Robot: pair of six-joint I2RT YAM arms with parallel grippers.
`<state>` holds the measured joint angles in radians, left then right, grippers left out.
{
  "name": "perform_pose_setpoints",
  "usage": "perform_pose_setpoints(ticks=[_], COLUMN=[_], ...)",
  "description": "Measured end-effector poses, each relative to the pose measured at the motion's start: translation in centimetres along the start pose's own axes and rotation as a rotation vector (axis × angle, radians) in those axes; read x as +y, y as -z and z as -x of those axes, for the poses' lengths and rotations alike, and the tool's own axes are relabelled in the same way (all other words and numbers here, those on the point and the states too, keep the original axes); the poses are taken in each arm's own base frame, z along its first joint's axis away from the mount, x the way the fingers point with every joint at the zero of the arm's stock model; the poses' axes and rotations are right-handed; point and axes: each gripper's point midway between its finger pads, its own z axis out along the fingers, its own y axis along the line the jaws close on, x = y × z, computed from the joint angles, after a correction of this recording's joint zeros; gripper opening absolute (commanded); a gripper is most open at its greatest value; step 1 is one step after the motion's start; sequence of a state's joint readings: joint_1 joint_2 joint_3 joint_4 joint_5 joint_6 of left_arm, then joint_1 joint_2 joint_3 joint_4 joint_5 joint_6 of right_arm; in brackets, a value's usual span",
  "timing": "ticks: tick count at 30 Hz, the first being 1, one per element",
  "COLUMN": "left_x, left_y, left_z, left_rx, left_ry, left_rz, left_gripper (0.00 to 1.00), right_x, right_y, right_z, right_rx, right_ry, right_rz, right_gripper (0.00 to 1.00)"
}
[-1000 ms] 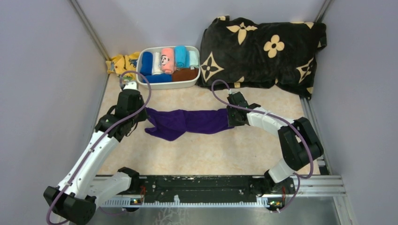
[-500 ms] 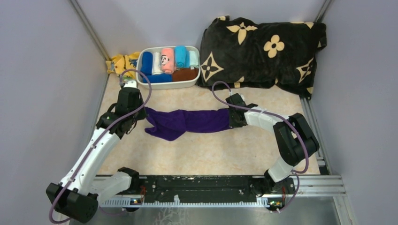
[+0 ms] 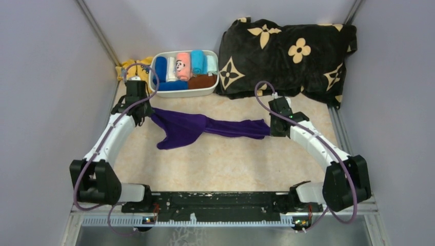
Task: Roll the towels
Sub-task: Flatten out the towel at the center of the board.
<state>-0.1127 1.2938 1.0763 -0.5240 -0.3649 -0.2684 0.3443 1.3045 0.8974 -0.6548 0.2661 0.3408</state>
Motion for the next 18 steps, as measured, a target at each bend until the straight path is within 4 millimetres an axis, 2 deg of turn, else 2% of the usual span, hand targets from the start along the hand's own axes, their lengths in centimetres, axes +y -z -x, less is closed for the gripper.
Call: perform_pose_setpoints(ticks=[1,2,3,4,5,6,9,13,15,18], left_x=[0.0,0.1,0.1,0.1,0.1,0.1,-0.5,-2.3,-3.7,-4.6], left_y=[-1.0,-1.7,-2.5,-3.3,-3.9,-4.4,-4.9,-3.5,-2.0,0.0], left_z=[-0.4,-0.7,-1.0,-1.4,-1.8,-2.1,-2.5,-2.9,-4.1,-7.4], left_rx=[0.021,0.038,0.058,0.077,0.097,0.115,0.141,0.15,0.159,0.21], left_ry=[0.0,0.001,0.001,0.001,-0.002,-0.002,0.0,-0.013,-0.02,-0.013], left_rz=[0.008,0.012,0.017,0.022,0.024,0.026,0.003,-0.073,-0.139,-0.216], left_gripper=[0.01,0.08,0.2,0.36,0.45,0.49,0.54,0.6,0.61,0.61], right_x=[-0.2,-0.3,-0.3,-0.4,-0.3,-0.3,0.4,1.6,2.2,3.1], right_y=[0.3,0.4,0.5,0.5,0.6,0.6,1.0,1.5,1.6,1.6], right_z=[0.0,-0.1,-0.2,-0.3,-0.4,-0.4,-0.2,0.4,0.9,2.2], right_rx=[-0.003,-0.002,0.002,0.005,0.006,0.005,-0.003,-0.021,-0.028,-0.043], right_ry=[0.0,0.003,0.005,0.007,0.008,0.008,0.01,0.01,0.009,0.006], right_rz=[-0.003,-0.004,-0.005,-0.005,-0.002,0.004,0.054,0.122,0.146,0.176], right_gripper=[0.0,0.0,0.0,0.0,0.0,0.0,0.0,0.0,0.0,0.0])
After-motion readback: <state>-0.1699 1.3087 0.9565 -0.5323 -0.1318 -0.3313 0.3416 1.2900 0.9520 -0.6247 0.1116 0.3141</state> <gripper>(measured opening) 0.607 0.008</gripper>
